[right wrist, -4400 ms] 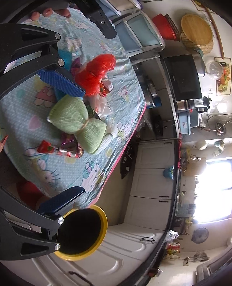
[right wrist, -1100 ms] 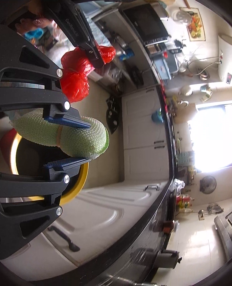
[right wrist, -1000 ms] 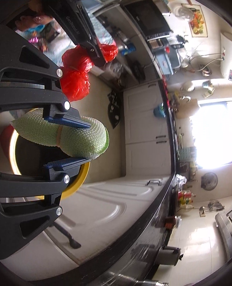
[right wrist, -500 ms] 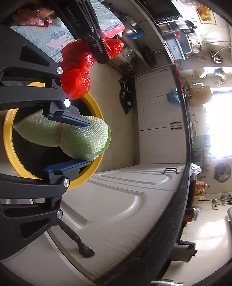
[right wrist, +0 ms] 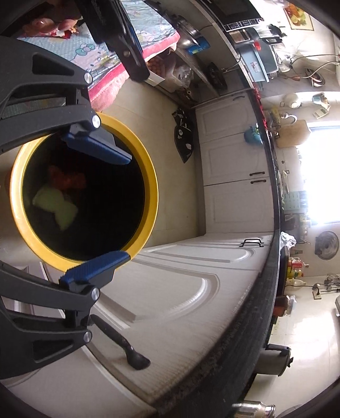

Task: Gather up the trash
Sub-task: 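Move both open tools back over the trash on the bed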

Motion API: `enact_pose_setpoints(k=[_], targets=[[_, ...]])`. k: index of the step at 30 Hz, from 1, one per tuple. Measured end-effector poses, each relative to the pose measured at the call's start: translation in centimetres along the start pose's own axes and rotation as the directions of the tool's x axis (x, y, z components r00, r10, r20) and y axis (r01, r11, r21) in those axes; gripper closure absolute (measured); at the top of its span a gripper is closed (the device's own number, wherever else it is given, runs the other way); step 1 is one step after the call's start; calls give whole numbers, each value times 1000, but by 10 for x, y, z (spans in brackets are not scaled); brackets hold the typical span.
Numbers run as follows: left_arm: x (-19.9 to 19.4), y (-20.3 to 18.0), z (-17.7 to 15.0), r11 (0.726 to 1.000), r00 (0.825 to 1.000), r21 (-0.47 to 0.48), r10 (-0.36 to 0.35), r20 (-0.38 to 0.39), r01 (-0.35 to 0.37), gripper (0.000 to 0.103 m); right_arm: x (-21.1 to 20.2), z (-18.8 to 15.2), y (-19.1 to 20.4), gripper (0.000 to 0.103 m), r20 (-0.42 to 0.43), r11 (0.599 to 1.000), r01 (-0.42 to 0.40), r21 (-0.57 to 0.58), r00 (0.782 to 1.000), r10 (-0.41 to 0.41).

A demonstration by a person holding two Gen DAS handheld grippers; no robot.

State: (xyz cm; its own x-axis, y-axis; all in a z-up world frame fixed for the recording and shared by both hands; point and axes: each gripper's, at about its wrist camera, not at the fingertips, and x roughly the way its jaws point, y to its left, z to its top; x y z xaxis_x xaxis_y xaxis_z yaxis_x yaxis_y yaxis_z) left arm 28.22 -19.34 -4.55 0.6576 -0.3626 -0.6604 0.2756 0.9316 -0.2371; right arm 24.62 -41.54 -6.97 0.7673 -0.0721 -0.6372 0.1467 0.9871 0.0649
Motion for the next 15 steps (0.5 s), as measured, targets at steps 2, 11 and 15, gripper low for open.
enact_pose_setpoints(k=[2,11,15], targets=[[-10,3,0,1000,1000,-11,9,21,-9,11,-7,1,1,28,14,1000,0,1,1000,0],[-56,14,-5,998,994,-31,53,98,-50,11,-45,0,11,18,79,1000,-27,-11,996,28],[-76,22,-9,996,990,-55,72,123,-65,11,-58,-1,19,15,95,999,-49,-19,994,51]])
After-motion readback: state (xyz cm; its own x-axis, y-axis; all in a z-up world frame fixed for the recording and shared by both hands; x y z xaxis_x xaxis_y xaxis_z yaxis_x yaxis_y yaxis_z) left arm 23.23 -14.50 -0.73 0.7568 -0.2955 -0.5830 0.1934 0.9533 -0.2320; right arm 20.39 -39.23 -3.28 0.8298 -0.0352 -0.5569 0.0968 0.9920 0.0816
